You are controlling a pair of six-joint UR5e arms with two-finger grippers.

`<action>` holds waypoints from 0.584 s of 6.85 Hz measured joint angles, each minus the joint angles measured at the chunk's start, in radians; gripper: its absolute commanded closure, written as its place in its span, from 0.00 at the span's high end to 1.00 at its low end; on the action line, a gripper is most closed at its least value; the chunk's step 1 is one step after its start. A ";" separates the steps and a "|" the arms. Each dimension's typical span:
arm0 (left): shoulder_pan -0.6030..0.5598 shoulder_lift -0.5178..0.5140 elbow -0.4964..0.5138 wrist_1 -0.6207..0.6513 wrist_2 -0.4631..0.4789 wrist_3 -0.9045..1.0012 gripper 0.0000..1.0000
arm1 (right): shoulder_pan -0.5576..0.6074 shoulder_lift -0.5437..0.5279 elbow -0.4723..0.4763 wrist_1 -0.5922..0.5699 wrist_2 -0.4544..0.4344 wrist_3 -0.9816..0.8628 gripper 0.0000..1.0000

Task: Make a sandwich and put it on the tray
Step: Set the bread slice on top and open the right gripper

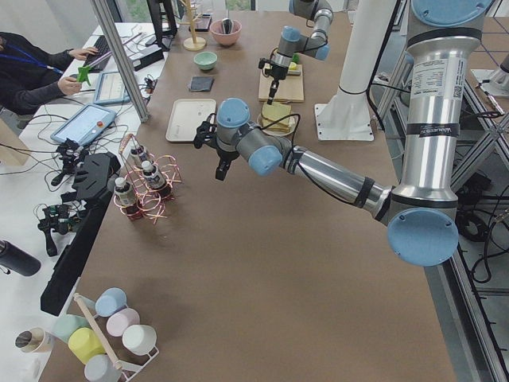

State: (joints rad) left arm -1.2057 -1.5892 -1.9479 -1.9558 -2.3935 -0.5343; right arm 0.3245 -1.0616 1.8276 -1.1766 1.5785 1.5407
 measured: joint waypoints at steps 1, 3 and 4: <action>0.000 0.000 0.001 0.000 0.000 0.000 0.98 | 0.003 0.009 -0.016 0.003 0.000 0.002 0.00; 0.000 0.000 0.001 0.000 0.000 0.001 0.98 | -0.003 0.016 -0.040 0.004 -0.001 0.002 0.00; 0.000 0.000 0.001 0.000 0.000 0.001 0.98 | -0.010 0.017 -0.047 0.005 -0.004 0.000 0.00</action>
State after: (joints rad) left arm -1.2057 -1.5892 -1.9466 -1.9558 -2.3930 -0.5338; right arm 0.3142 -1.0451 1.7806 -1.1721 1.5748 1.5405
